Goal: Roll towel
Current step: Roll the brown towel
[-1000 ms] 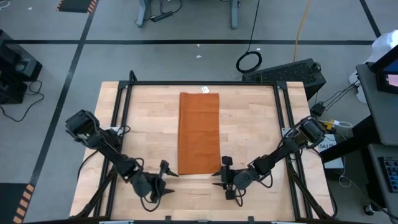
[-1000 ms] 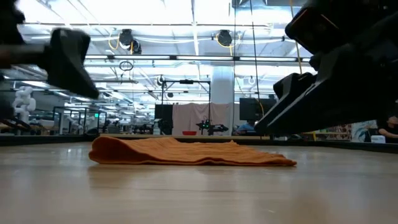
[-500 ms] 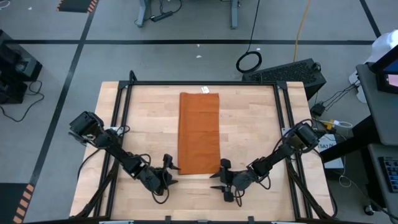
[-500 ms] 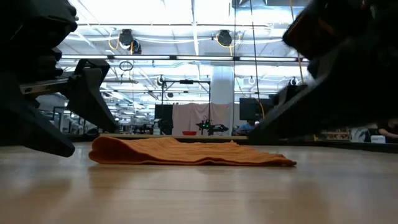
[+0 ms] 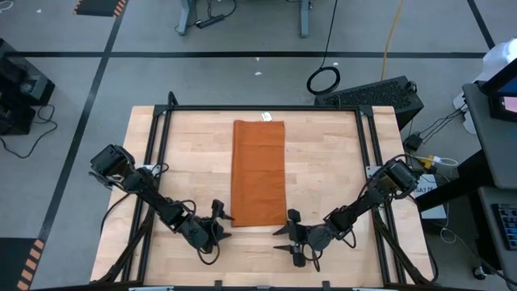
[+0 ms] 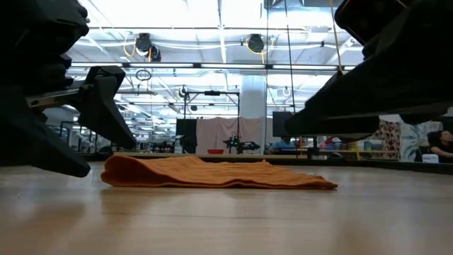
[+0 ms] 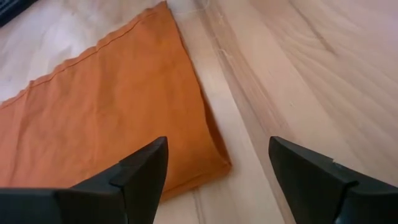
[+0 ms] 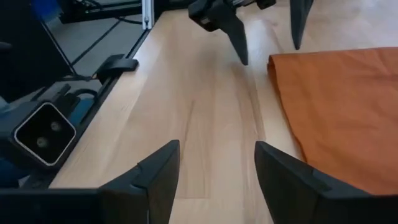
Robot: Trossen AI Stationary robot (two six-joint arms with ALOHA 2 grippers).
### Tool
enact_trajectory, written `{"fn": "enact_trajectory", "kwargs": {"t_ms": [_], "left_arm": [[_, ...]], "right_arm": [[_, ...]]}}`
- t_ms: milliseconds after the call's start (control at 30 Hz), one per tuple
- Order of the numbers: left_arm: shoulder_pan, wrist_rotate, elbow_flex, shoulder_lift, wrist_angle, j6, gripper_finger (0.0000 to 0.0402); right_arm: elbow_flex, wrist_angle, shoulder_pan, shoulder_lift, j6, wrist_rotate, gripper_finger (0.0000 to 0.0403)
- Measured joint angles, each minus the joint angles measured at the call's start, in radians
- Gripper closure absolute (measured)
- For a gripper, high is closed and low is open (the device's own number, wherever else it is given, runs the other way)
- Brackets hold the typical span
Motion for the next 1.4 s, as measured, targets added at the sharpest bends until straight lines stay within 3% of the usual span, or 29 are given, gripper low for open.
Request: {"fn": "enact_trajectory", "kwargs": {"t_ms": [300, 633, 867, 1033, 1400], "left_arm": [[0.003, -0.004, 0.001, -0.002, -0.093, 0.073, 0.0121], [0.049, 0.009, 0.0, 0.0, -0.047, 0.11, 0.0121], [0.109, 0.124, 0.0, -0.004, -0.065, 0.125, 0.0134], [0.145, 0.212, 0.0, -0.004, -0.074, 0.129, 0.019], [0.169, 0.294, 0.0, -0.002, -0.099, -0.002, 0.0374]], "right_arm": [[0.0, -0.021, -0.001, 0.0, -0.028, -0.001, 0.0204], [0.0, -0.021, -0.013, 0.0, -0.052, -0.003, 0.0204], [0.0, -0.021, -0.019, 0.0, -0.044, -0.002, 0.0204], [0.0, -0.021, -0.019, 0.0, -0.007, -0.003, 0.0204], [-0.001, -0.074, -0.032, -0.051, -0.023, -0.002, 0.0204]]}}
